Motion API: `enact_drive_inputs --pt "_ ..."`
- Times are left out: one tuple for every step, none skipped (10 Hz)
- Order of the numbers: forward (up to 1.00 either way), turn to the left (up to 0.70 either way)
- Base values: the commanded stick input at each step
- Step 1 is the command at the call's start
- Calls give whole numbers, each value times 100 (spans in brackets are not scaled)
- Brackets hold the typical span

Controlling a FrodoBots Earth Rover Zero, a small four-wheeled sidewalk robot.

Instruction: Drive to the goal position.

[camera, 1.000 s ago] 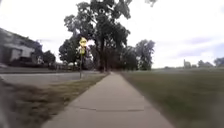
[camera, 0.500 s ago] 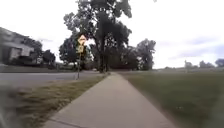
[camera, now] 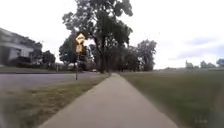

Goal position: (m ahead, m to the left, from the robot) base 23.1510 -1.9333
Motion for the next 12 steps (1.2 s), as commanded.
enact_drive_inputs --pt "100 0" --pt "100 0" --pt "100 0" --pt "100 0" --pt "100 0" --pt "100 0" --pt "100 0" --pt "100 0" --pt "100 0" --pt "100 0" --pt "100 0" --pt "100 0"
